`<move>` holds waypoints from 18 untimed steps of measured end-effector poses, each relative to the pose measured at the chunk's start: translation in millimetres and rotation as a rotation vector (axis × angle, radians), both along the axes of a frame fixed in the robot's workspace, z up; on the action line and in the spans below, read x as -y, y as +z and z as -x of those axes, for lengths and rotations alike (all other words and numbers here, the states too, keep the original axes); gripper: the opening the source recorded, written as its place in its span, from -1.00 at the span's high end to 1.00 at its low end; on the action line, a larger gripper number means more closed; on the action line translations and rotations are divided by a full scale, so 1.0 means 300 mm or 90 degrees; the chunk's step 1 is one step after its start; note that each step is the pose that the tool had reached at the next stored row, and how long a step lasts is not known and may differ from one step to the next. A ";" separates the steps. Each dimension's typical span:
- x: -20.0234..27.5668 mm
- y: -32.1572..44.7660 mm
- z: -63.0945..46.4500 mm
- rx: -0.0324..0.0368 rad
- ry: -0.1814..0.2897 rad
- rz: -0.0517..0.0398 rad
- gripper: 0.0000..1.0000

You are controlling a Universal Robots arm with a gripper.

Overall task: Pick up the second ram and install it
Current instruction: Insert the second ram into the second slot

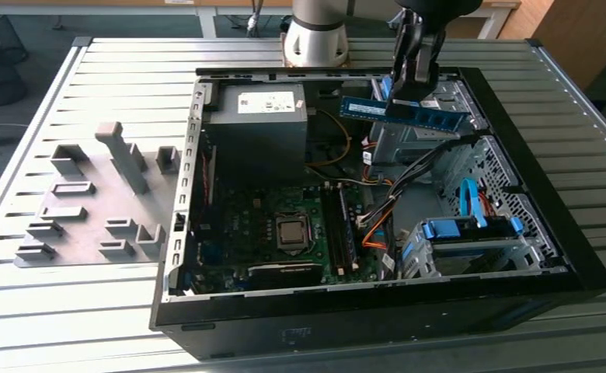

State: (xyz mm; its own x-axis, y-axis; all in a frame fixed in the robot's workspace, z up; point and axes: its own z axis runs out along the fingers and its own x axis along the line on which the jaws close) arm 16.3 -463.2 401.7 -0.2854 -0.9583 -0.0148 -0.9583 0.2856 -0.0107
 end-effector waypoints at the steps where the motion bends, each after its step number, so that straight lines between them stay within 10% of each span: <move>1: 0.000 0.000 0.000 0.0000 -0.009 0.0001 0.73; 18: 0.000 0.000 0.000 0.0000 -0.095 0.0009 0.73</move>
